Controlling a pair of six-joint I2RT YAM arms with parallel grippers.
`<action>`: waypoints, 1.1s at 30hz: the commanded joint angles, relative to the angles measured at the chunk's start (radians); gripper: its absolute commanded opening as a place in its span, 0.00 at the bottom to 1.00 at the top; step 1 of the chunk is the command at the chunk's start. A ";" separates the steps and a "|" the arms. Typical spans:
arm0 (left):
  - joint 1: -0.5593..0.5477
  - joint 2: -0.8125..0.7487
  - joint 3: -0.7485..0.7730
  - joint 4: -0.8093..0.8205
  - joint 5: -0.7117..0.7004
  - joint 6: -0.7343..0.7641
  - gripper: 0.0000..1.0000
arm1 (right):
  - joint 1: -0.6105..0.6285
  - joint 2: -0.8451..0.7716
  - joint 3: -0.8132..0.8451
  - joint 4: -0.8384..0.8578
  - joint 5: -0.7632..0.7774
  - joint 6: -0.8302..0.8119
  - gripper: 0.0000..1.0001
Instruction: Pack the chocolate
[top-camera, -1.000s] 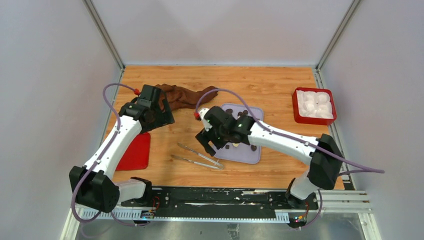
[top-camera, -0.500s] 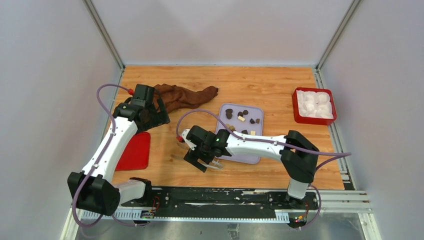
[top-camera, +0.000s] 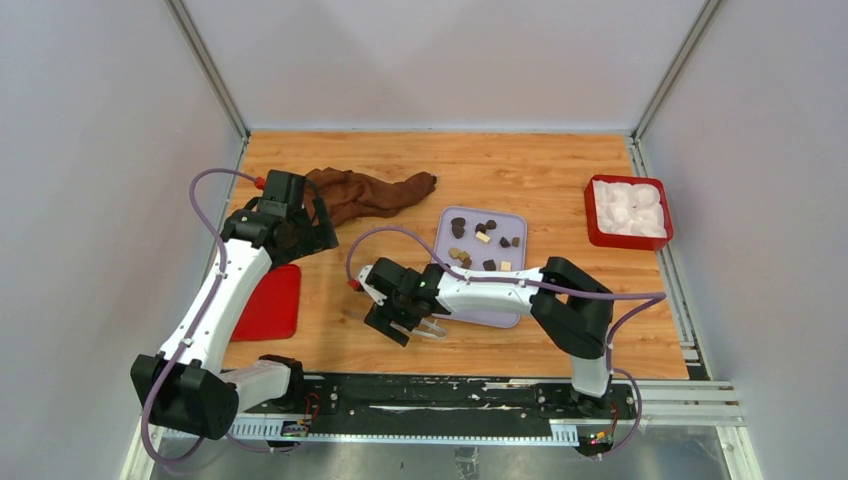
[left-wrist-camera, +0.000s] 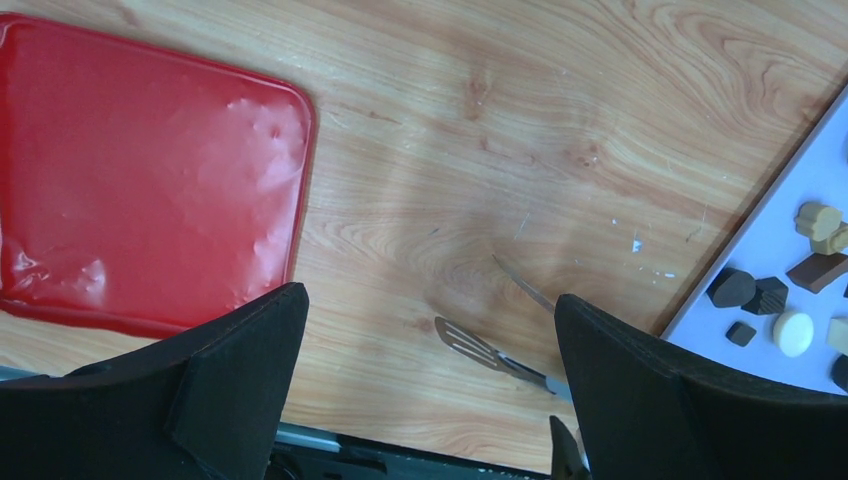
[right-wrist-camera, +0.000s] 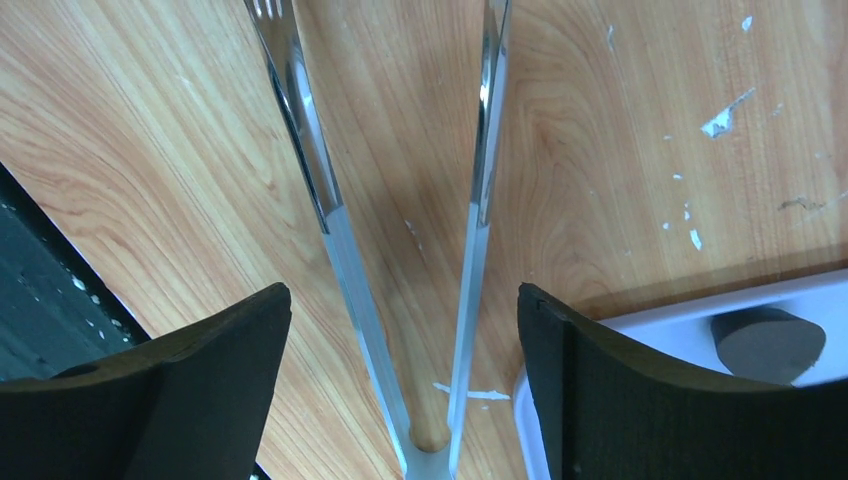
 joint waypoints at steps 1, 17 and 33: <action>0.004 -0.018 0.012 -0.016 -0.004 0.027 1.00 | 0.007 0.032 0.027 0.022 -0.040 0.020 0.83; 0.004 -0.018 0.016 -0.012 -0.045 0.029 1.00 | 0.011 0.075 0.037 0.025 0.004 0.030 0.60; 0.004 0.006 0.043 -0.011 -0.059 0.051 1.00 | 0.022 0.110 0.037 0.032 0.046 0.016 0.55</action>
